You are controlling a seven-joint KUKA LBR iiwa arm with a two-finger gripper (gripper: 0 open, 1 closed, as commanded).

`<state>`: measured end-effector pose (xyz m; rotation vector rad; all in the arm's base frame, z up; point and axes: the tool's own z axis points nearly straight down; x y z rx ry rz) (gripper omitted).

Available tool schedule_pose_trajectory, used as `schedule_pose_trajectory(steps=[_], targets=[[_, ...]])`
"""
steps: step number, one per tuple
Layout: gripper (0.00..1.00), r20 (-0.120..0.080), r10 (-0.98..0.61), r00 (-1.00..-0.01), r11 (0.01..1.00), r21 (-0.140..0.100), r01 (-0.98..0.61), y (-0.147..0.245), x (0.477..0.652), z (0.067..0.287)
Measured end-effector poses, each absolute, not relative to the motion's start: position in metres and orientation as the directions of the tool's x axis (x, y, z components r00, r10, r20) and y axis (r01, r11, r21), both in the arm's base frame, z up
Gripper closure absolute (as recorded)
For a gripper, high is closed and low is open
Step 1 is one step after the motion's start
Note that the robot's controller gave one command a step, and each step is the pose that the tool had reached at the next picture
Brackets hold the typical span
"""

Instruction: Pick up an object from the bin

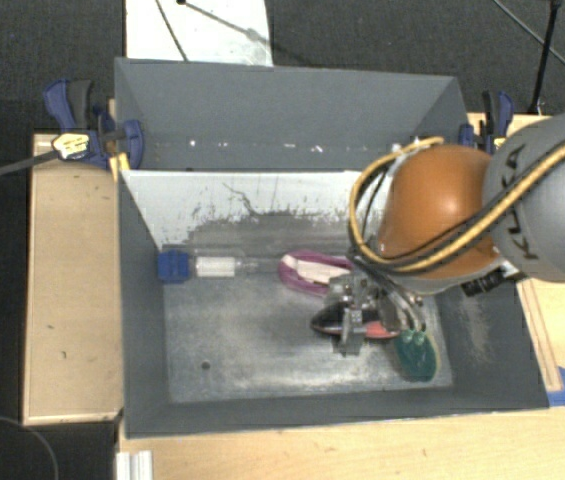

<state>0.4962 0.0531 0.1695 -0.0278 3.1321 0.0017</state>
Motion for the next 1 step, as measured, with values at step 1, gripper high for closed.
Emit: schedule_pose_trajectory(steps=[1], targets=[[1.00, -0.005, -0.013, -1.000, 1.000, 0.001, -0.013, 0.0534, 0.4972, 0.1880]])
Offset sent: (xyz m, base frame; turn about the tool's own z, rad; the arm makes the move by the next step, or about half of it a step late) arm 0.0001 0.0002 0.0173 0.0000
